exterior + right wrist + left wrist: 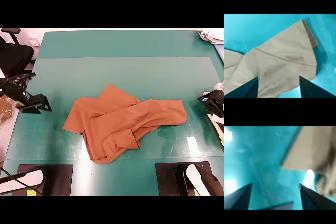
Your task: Fold the shirts.
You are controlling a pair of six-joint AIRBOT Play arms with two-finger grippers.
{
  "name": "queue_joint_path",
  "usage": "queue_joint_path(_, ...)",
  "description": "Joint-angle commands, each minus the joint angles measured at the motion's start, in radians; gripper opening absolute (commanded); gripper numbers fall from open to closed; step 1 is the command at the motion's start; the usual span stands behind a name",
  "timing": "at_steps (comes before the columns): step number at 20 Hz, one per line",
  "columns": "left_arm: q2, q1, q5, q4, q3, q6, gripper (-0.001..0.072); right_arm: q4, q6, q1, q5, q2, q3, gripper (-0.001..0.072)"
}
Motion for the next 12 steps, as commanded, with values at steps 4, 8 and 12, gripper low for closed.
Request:
queue_joint_path(4, -0.003, 0.035, 0.088, -0.135, -0.278, 0.364, 0.0668, 0.001, -0.007, 0.000, -0.011, -0.008, 0.000, 0.0565)
queue_joint_path(8, -0.003, 0.035, 0.332, -0.185, -0.386, 0.364, 0.0668, 0.002, -0.007, 0.000, -0.008, -0.007, 0.000, 0.0565)
queue_joint_path(12, -0.005, 0.035, 0.354, -0.238, -0.394, 0.367, 0.0668, 0.003, -0.007, 0.000, -0.006, -0.007, 0.000, 0.0565)
